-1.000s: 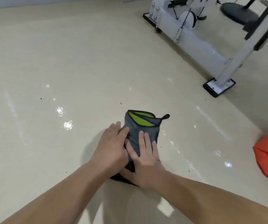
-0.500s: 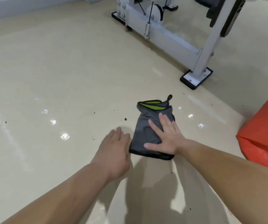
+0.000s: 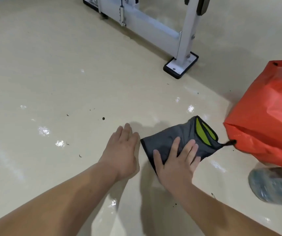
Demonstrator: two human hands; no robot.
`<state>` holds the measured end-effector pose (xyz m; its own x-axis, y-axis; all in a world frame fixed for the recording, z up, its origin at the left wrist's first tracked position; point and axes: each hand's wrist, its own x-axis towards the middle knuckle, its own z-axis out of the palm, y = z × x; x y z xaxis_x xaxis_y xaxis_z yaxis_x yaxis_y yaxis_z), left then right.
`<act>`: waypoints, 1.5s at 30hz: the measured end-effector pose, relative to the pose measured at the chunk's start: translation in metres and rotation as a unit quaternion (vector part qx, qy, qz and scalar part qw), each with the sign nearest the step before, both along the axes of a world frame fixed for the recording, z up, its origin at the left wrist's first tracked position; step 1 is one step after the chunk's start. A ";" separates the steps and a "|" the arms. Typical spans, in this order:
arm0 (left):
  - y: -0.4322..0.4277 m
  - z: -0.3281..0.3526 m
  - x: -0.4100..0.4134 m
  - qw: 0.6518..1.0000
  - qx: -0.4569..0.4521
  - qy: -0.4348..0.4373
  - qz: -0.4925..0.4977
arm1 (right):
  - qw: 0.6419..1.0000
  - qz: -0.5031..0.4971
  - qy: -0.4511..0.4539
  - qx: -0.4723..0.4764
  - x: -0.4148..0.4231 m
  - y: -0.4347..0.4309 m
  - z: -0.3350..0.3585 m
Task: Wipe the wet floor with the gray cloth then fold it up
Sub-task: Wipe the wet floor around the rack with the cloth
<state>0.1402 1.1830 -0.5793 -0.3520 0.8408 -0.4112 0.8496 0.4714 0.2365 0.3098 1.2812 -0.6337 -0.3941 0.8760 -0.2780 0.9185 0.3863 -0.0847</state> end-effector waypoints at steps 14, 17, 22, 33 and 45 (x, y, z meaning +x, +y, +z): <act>-0.129 0.011 -0.046 0.985 0.111 -0.059 0.121 | 0.975 0.218 0.049 -0.006 -0.092 -0.115 -0.002; -0.170 0.011 -0.058 0.979 0.111 -0.045 0.164 | 0.960 0.276 0.041 0.013 -0.113 -0.144 -0.003; -0.235 0.025 -0.070 0.972 0.100 -0.046 0.210 | 0.941 0.336 0.030 0.020 -0.128 -0.194 -0.004; -0.246 0.022 -0.063 1.000 0.005 -0.001 0.024 | 0.943 0.295 -0.127 -0.092 -0.001 -0.239 0.032; -0.245 0.045 0.009 0.985 0.084 -0.085 -0.122 | 0.953 0.107 -0.161 -0.233 0.034 -0.265 0.180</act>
<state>0.1488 0.9381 -0.5346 -0.0701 0.9528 -0.2953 0.8744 0.2011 0.4415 0.3439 1.0159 -0.4535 -0.3774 0.5370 -0.7544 0.8307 0.5564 -0.0195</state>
